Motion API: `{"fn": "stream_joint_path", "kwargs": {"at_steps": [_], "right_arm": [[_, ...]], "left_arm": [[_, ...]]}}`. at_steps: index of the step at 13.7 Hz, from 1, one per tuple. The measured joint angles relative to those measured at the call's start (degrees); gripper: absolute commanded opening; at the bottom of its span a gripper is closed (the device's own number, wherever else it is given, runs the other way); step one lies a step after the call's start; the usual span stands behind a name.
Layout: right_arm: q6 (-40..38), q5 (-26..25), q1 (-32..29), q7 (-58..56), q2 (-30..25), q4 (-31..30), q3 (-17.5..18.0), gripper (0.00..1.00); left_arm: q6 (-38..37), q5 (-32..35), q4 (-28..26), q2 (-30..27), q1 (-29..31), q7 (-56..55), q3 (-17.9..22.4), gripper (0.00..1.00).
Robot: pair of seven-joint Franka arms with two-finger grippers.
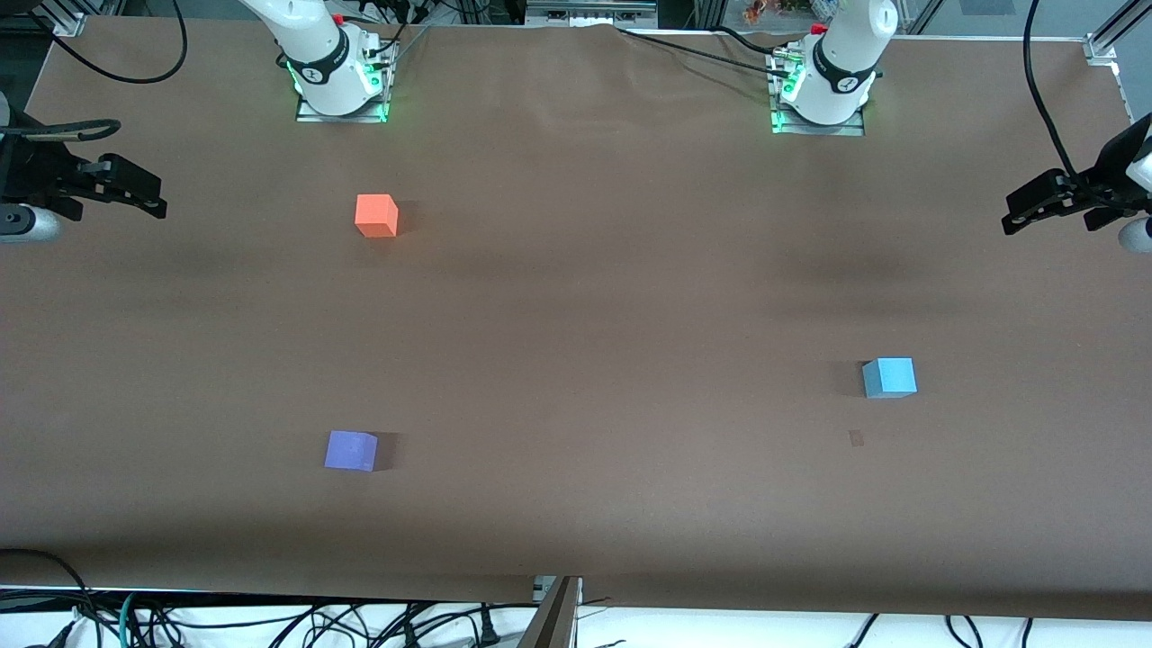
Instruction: Place blue block between orange and purple blocks
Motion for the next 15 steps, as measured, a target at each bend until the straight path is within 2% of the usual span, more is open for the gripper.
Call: {"fn": "stream_joint_path", "kwargs": {"at_steps": [15], "right_arm": [[0.0,0.0,0.0,0.0,0.0,0.0,0.0,1.00]], "left_arm": [[-0.7,0.0,-0.1,0.6,0.2,0.0,0.5,1.00]]}}
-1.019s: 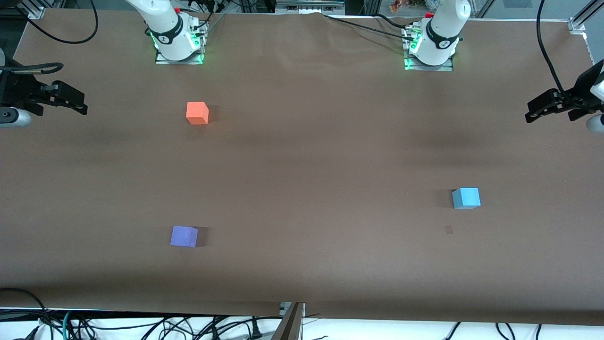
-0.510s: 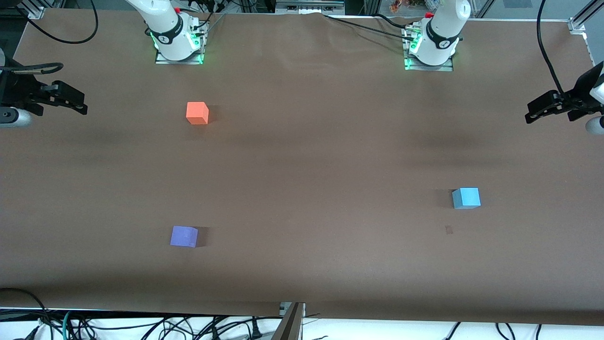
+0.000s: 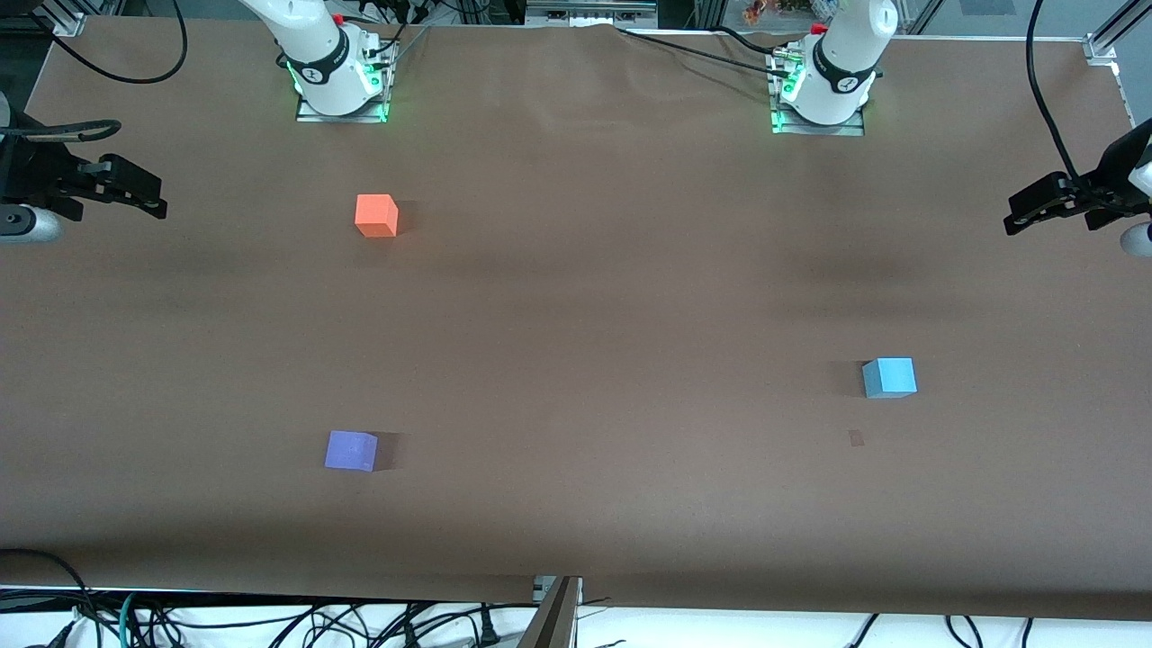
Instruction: Place blue block between orange and purple blocks
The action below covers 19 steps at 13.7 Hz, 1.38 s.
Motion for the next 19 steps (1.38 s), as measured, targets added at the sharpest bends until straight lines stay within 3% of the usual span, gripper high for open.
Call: {"fn": "stream_joint_path", "kwargs": {"at_steps": [4,11,15,19], "right_arm": [[0.0,0.0,0.0,0.0,0.0,0.0,0.0,1.00],[0.1,0.0,0.0,0.0,0.0,0.0,0.0,1.00],[0.2,0.0,0.0,0.0,0.0,0.0,0.0,1.00],[0.2,0.0,0.0,0.0,0.0,0.0,0.0,1.00]], "left_arm": [[2.5,0.0,-1.1,3.6,0.3,0.0,0.1,1.00],[37.0,0.0,-22.5,12.6,0.4,0.0,0.1,1.00],[49.4,0.0,-24.0,21.6,0.5,-0.1,0.1,1.00],[54.5,0.0,-23.5,26.6,0.8,-0.1,0.2,1.00]]}}
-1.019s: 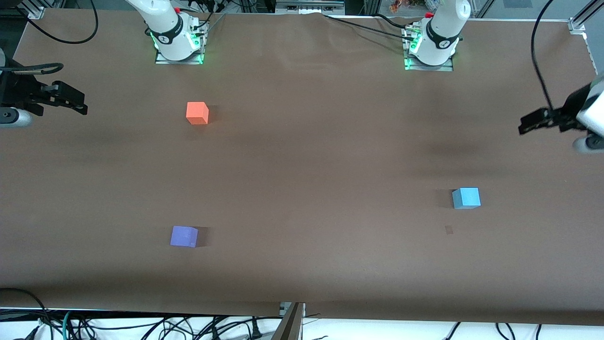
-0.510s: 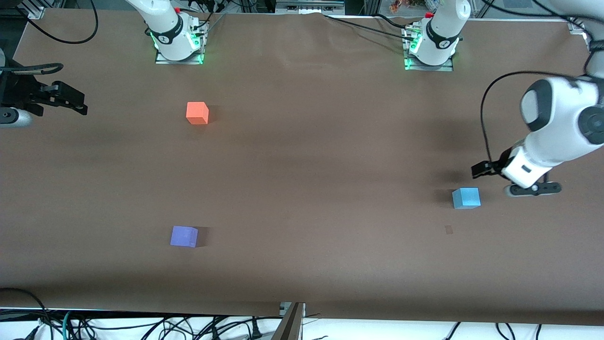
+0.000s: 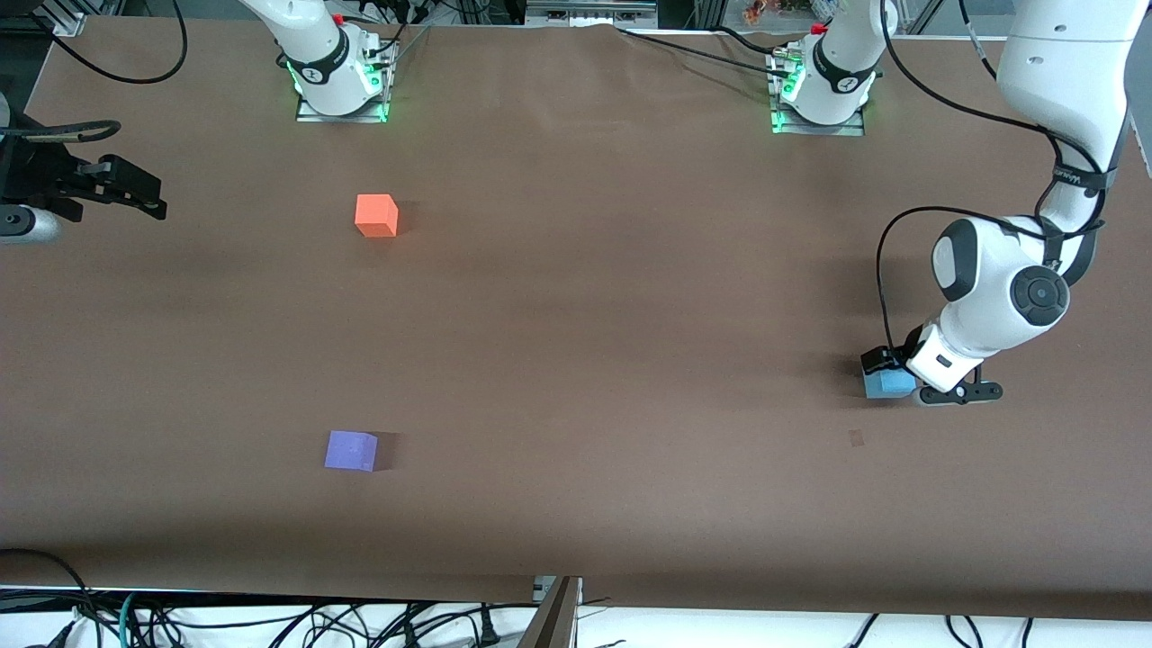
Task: Place blue block between orange and purple blocks
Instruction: 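Lower the left gripper onto the light-blue cube and close it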
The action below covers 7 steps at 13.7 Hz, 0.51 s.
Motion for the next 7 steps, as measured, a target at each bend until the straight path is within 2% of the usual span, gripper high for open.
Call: {"fn": "stream_joint_path", "kwargs": {"at_steps": [6,7], "right_arm": [[0.0,0.0,0.0,0.0,0.0,0.0,0.0,1.00],[0.0,0.0,0.0,0.0,0.0,0.0,0.0,1.00]], "left_arm": [[1.9,0.0,1.6,1.6,0.7,0.0,0.0,1.00],[2.0,0.0,1.7,1.9,0.7,0.0,0.0,0.91]]}}
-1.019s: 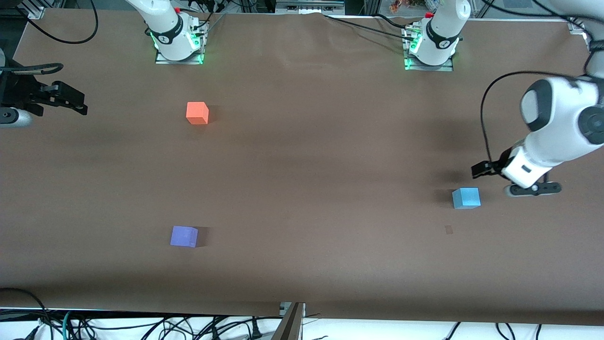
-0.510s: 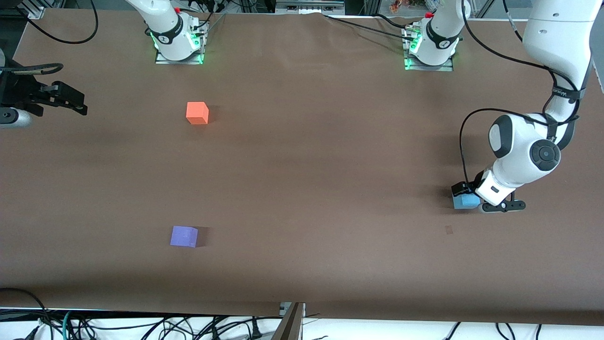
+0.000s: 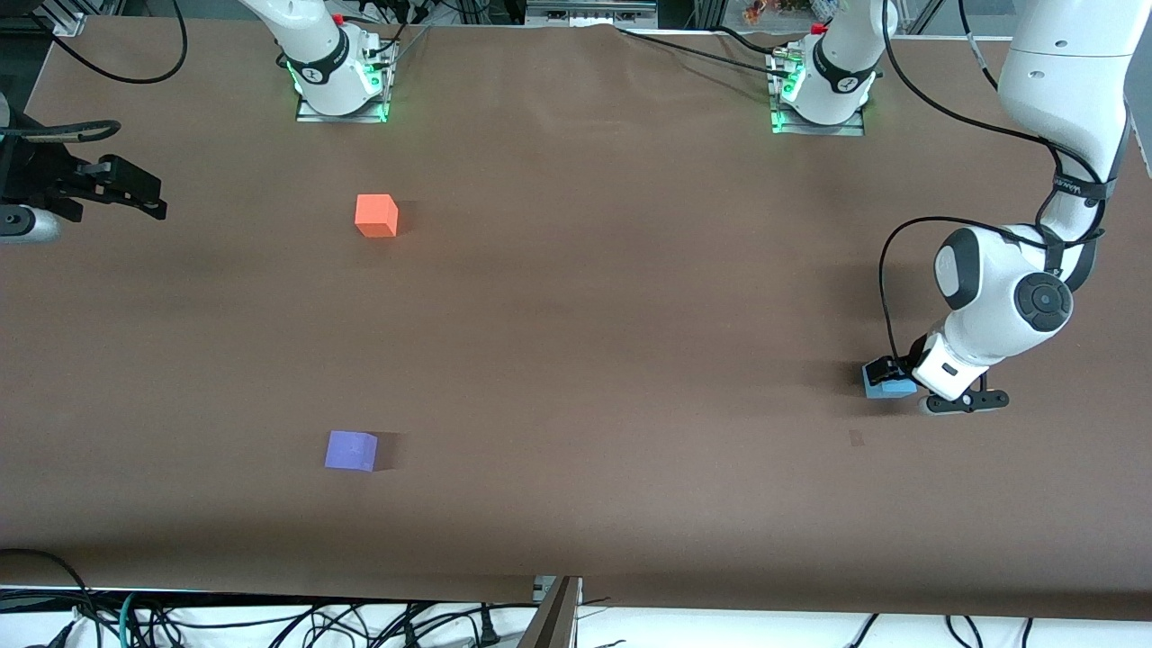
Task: Place blue block between orange and purple blocks
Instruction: 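Lower the left gripper onto the light-blue cube and close it, then carry the light-blue cube with the left gripper to the table middle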
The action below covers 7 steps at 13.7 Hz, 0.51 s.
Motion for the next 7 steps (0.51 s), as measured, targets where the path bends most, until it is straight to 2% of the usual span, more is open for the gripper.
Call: {"fn": "stream_joint_path", "kwargs": {"at_steps": [2,5,6,7], "right_arm": [[0.0,0.0,0.0,0.0,0.0,0.0,0.0,1.00],[0.0,0.0,0.0,0.0,0.0,0.0,0.0,1.00],[0.0,0.0,0.0,0.0,0.0,0.0,0.0,1.00],[0.0,0.0,0.0,0.0,0.0,0.0,0.0,1.00]], "left_arm": [[0.1,0.0,0.5,0.7,0.0,0.0,0.0,0.54],[0.1,0.0,0.9,1.5,0.0,0.1,0.0,0.05],[0.1,0.0,1.1,1.5,0.0,0.1,0.0,0.00],[0.1,0.0,1.1,1.5,0.0,0.1,0.0,0.00]]}}
